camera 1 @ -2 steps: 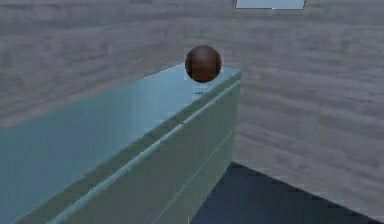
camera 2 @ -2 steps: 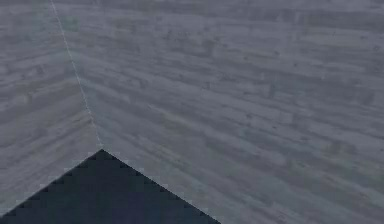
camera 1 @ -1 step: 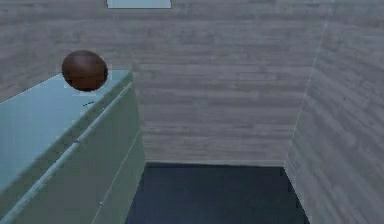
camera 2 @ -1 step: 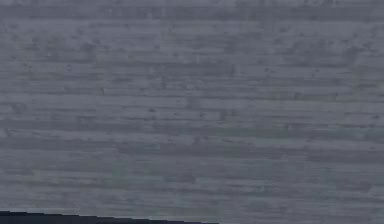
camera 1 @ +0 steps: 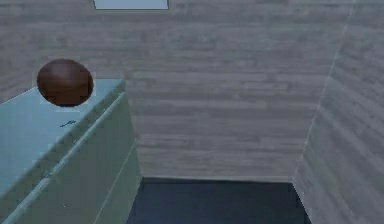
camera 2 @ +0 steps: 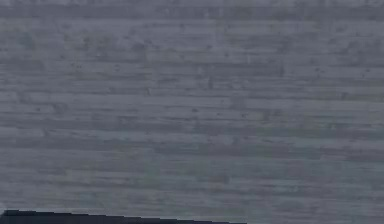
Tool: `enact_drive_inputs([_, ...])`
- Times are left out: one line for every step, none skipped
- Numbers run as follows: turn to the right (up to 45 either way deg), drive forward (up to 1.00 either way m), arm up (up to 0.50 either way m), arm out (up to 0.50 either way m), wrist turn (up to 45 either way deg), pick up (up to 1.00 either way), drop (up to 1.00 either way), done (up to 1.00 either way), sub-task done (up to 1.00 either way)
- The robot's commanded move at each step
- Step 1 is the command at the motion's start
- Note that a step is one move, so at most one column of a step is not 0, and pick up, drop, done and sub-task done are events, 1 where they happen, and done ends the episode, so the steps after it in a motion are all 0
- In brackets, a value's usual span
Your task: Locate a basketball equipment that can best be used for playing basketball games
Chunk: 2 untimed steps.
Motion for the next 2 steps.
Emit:
enact_drive_inputs([45.0,0.00,0.00,0.00,0.0,0.00,0.00,0.00,0.00])
enact_drive_inputs([45.0,0.00,0.00,0.00,0.0,0.00,0.00,0.00,0.00])
